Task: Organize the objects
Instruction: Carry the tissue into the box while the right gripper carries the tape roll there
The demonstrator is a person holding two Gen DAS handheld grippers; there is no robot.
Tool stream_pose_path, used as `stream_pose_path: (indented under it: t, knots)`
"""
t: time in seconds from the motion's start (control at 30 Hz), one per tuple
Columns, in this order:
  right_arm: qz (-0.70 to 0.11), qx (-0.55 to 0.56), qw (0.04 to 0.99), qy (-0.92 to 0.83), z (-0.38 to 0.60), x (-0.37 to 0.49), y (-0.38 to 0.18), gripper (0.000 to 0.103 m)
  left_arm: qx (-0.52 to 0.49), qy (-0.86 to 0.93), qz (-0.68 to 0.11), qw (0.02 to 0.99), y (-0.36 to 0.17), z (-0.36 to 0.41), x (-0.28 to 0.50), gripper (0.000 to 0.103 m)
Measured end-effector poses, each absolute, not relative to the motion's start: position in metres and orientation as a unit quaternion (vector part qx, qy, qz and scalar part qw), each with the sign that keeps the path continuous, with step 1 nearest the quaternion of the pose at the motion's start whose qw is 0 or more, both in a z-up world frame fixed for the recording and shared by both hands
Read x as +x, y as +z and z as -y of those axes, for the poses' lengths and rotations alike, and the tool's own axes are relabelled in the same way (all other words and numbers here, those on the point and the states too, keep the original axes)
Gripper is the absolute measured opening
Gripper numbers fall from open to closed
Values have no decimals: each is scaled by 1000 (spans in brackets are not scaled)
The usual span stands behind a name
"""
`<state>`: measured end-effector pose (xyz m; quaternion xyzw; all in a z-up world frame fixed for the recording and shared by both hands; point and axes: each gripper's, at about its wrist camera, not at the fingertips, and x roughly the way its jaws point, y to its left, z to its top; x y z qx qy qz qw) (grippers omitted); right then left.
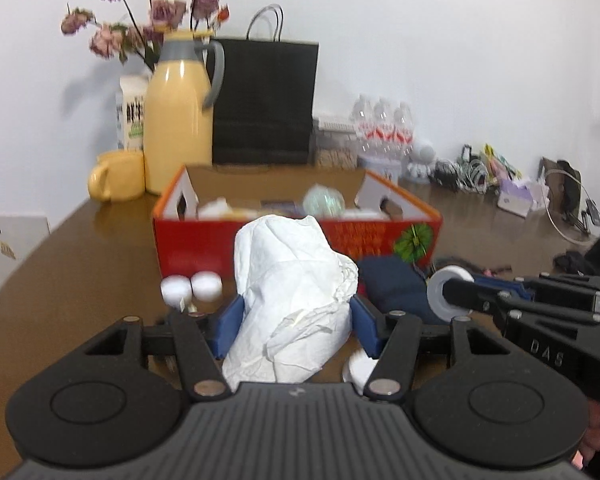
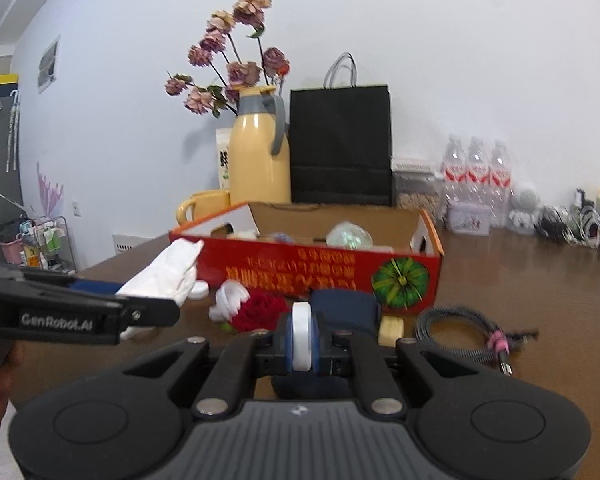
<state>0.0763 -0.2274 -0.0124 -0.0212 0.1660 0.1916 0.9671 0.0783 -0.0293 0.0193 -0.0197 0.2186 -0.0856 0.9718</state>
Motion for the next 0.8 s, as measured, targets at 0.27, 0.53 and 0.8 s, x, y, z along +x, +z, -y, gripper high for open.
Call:
stream_pose_path:
  t: [0.27, 0.53, 0.8]
  knots:
    - [-142, -18, 970, 195, 210, 117, 10, 8, -25, -69, -186, 980, 47, 24, 120, 59]
    - [-128, -13, 974, 185, 195, 179, 30, 8, -33, -48, -160, 985, 68, 24, 172, 60]
    - [-137, 3, 977, 166, 183, 245, 31, 8, -64, -17, -160, 985, 72, 20, 232, 60]
